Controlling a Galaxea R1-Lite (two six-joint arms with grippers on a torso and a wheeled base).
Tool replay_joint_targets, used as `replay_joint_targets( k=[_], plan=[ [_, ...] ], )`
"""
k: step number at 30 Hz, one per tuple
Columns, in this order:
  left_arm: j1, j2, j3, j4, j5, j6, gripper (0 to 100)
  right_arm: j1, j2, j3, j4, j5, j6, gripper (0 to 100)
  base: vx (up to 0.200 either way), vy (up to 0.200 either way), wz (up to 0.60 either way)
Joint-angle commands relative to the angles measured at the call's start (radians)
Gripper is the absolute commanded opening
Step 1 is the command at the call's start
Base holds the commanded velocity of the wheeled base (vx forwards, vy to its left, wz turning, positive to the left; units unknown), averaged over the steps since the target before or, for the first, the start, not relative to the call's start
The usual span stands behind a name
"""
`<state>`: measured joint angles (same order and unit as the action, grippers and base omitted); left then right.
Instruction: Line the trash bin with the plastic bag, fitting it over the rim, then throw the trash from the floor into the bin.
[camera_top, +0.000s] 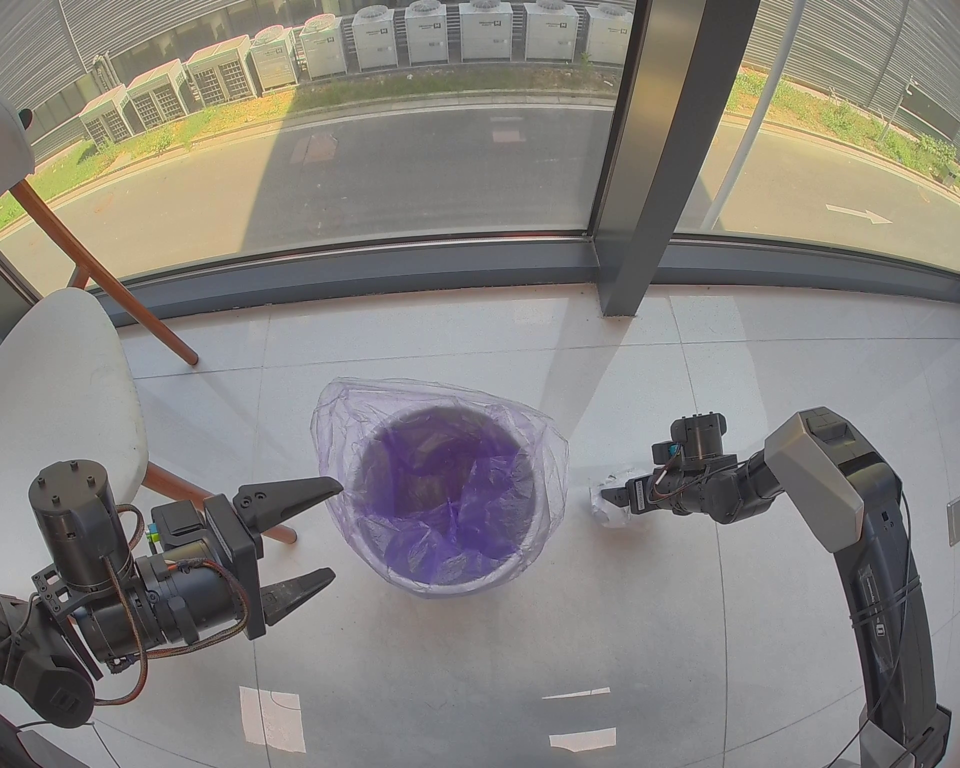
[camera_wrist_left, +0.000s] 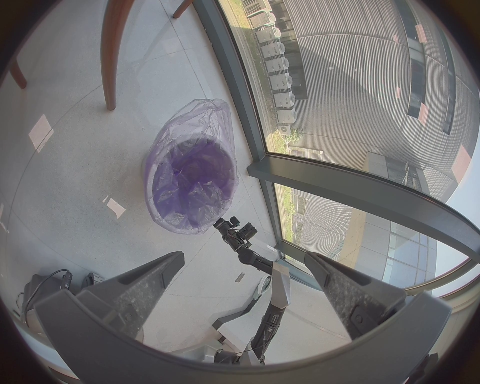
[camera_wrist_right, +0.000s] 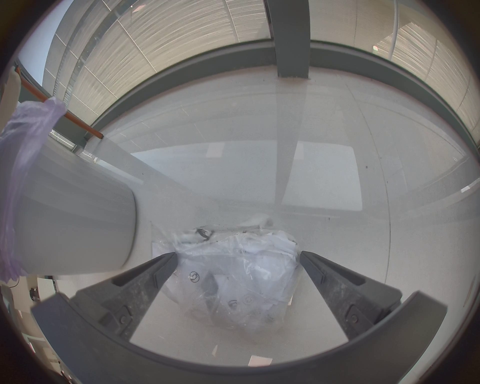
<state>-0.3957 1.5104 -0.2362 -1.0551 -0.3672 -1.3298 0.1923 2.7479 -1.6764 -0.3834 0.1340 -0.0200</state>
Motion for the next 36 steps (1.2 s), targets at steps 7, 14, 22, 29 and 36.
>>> replay_joint_targets(
  k=[7, 14, 22, 29, 36],
  plan=[
    [0.002, -0.003, 0.012, -0.002, 0.001, 0.0, 100, -0.013, 0.098, -0.163, 0.066, -0.002, -0.006, 100, 0.0, 0.0, 0.0],
    [0.003, -0.003, 0.015, 0.0, 0.004, 0.0, 100, -0.011, 0.156, -0.286, 0.135, -0.001, -0.006, 100, 0.0, 0.0, 0.0],
    [0.005, -0.003, 0.021, 0.0, 0.002, 0.0, 100, -0.004, 0.105, -0.25, 0.233, -0.001, -0.003, 0, 0.0, 0.0, 0.0],
    [0.005, -0.004, 0.023, -0.002, 0.002, 0.0, 100, -0.004, -0.024, -0.206, 0.264, 0.013, 0.006, 0, 0.0, 0.0, 0.0],
    [0.008, -0.035, 0.024, 0.003, 0.011, 0.0, 100, -0.027, -0.278, 0.006, 0.274, 0.052, 0.02, 0, 0.0, 0.0, 0.0]
  ],
)
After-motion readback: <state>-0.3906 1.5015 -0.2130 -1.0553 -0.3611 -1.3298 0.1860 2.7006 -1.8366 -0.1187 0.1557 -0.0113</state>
